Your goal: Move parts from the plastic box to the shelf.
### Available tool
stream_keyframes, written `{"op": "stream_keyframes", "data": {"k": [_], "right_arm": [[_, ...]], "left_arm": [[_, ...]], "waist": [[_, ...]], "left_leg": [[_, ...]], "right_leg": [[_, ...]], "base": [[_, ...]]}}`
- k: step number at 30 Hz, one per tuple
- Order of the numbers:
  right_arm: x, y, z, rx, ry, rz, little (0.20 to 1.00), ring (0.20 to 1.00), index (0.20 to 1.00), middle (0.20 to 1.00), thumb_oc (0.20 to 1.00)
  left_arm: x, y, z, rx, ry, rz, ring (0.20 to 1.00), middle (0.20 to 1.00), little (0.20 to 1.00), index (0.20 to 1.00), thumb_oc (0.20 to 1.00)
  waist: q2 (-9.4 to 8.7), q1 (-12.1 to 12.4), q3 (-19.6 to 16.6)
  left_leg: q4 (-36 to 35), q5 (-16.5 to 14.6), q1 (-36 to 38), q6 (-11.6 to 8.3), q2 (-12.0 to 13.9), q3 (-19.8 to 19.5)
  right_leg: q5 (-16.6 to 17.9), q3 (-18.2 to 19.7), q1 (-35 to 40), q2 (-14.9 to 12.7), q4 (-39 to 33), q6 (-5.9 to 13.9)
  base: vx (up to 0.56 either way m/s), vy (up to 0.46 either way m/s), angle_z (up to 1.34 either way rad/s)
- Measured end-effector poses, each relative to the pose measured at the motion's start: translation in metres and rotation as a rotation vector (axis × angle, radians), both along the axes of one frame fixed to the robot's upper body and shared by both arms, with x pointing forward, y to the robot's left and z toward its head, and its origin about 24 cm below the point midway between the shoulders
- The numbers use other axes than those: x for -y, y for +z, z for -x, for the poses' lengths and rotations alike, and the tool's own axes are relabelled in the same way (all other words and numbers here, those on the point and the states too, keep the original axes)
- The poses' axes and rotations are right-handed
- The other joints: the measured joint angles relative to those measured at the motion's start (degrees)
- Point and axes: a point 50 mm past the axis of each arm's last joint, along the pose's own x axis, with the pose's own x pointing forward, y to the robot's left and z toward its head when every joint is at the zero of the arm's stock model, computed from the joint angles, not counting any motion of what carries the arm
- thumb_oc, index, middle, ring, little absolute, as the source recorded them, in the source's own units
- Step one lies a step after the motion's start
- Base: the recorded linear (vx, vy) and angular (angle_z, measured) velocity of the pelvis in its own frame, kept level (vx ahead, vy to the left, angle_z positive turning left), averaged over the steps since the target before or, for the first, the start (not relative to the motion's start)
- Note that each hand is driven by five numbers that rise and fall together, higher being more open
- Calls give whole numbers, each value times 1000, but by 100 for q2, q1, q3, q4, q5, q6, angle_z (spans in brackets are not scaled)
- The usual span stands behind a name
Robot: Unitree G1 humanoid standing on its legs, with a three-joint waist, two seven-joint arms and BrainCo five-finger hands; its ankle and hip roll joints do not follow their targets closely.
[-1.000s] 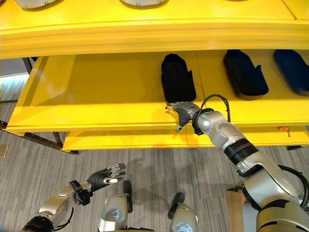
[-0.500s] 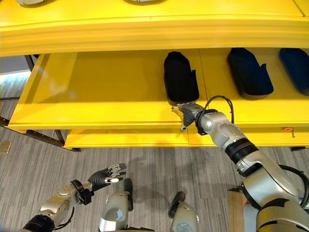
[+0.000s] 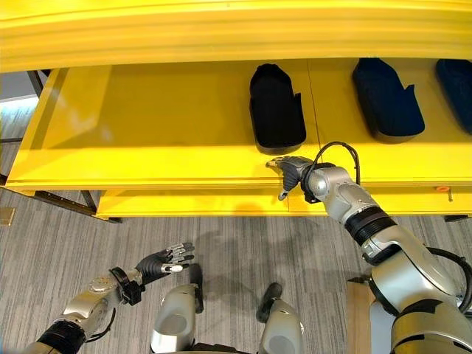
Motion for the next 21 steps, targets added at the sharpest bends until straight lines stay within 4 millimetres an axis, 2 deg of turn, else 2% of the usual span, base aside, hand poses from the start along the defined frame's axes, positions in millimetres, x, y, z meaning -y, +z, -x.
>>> {"op": "stream_keyframes", "data": {"k": [5,10,13,16,21], "right_arm": [[4,0,1,7,-14,25,1000,1000,1000,1000,1000],[21,3,-6,15,-95,59,1000,1000,1000,1000,1000],[17,20,-12,69,-99,54,1000,1000,1000,1000,1000],[19,18,-12,66,-105,57,1000,1000,1000,1000,1000],[18,17,-12,70,-101,58,1000,1000,1000,1000,1000]], "left_arm": [[0,0,-1,2,0,-1,1000,1000,1000,1000,1000],[0,1,-2,4,0,-2,1000,1000,1000,1000,1000],[0,0,-1,-9,0,-3,1000,1000,1000,1000,1000],[0,0,-1,-11,-1,-3,1000,1000,1000,1000,1000],[0,0,-2,-10,-1,-3,1000,1000,1000,1000,1000]], "waist": [[-4,-18,-1],[-9,4,-5],[-16,24,-12],[-13,124,-13],[-7,129,-16]], "left_leg": [[17,0,10,0,16,18],[42,-4,87,-1,36,24],[64,-10,106,-4,40,18],[77,-14,88,-3,38,17],[112,-12,-11,-4,37,8]], "right_leg": [[0,19,-3,12,-1,-1],[5,35,75,33,-5,-10],[2,35,102,32,1,-14],[-1,34,86,20,17,-17],[-11,35,-27,4,98,-34]], "base": [[0,0,0],[63,-7,-2],[45,18,0],[10,7,0],[0,0,0]]}}
